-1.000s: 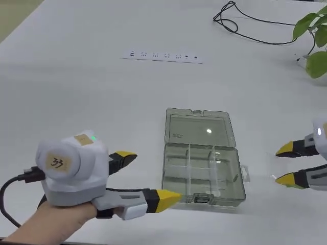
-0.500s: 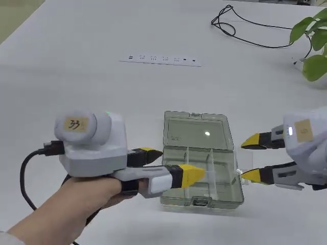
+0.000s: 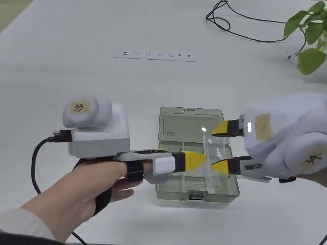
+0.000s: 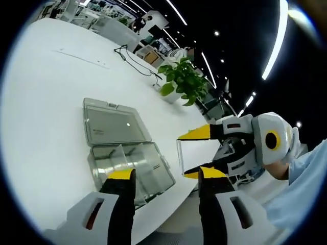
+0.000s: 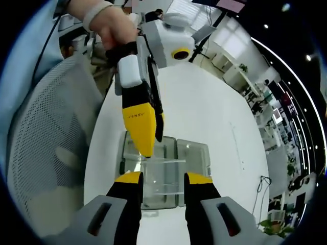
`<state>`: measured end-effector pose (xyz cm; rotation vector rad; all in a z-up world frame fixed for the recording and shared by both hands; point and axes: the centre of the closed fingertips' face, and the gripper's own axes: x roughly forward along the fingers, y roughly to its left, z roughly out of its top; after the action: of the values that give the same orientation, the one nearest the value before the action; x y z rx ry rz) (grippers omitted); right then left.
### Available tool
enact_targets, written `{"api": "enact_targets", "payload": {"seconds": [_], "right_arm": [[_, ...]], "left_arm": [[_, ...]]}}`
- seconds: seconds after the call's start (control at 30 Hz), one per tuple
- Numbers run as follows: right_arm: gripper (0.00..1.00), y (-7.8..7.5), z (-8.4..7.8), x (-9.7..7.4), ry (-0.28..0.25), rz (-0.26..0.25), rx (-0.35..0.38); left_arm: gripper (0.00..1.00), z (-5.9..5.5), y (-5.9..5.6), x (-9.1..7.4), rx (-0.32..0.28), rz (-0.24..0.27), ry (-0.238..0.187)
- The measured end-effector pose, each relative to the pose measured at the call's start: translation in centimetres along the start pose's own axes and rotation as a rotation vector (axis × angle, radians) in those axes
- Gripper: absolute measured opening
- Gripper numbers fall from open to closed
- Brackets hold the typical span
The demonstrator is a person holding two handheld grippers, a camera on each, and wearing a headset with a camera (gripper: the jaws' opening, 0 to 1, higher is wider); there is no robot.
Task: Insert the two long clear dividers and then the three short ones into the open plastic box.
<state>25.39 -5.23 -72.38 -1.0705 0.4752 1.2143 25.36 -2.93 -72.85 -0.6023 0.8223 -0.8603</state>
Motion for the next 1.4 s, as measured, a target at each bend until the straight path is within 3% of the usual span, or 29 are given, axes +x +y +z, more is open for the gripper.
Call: {"api": "enact_targets", "payload": {"seconds": [0.13, 0.27, 0.4, 0.47, 0.6, 1.13, 1.3, 1.33, 1.4], "right_arm": [[0.32, 0.3, 0.2, 0.6, 0.023, 0.012, -0.043], [0.32, 0.2, 0.8, 0.8, 0.023, 0.015, -0.041], [0.32, 0.3, 1.4, 0.9, 0.012, 0.021, -0.021], [0.32, 0.4, 1.6, 1.0, 0.01, 0.023, -0.016], [0.32, 0.6, 1.8, 0.9, 0.003, 0.03, -0.009], [0.32, 1.1, 2.0, 0.4, 0.004, 0.031, -0.018], [0.33, 1.7, 2.2, 0.4, -0.019, 0.06, -0.05], [0.35, 1.8, 2.1, 0.4, -0.019, 0.063, -0.052], [0.51, 1.8, 2.4, 0.5, -0.048, 0.069, -0.008]], "left_arm": [[0.42, -0.1, -0.1, 0.4, -0.018, -0.001, 0.014], [0.35, 0.1, -0.5, 0.7, -0.059, -0.016, 0.0], [0.23, 0.1, -0.9, 0.8, -0.075, -0.039, -0.014], [0.19, 0.0, -1.0, 0.8, -0.112, -0.046, -0.007], [0.04, 0.0, -1.4, 0.8, -0.117, -0.075, -0.01], [0.0, -0.8, -1.8, 0.9, -0.133, -0.1, 0.014], [0.0, -1.2, -1.8, 0.7, -0.14, -0.108, 0.029], [0.0, -1.2, -1.8, 0.6, -0.131, -0.109, 0.028], [0.0, -1.2, -1.9, 0.5, -0.138, -0.12, 0.026]]}}
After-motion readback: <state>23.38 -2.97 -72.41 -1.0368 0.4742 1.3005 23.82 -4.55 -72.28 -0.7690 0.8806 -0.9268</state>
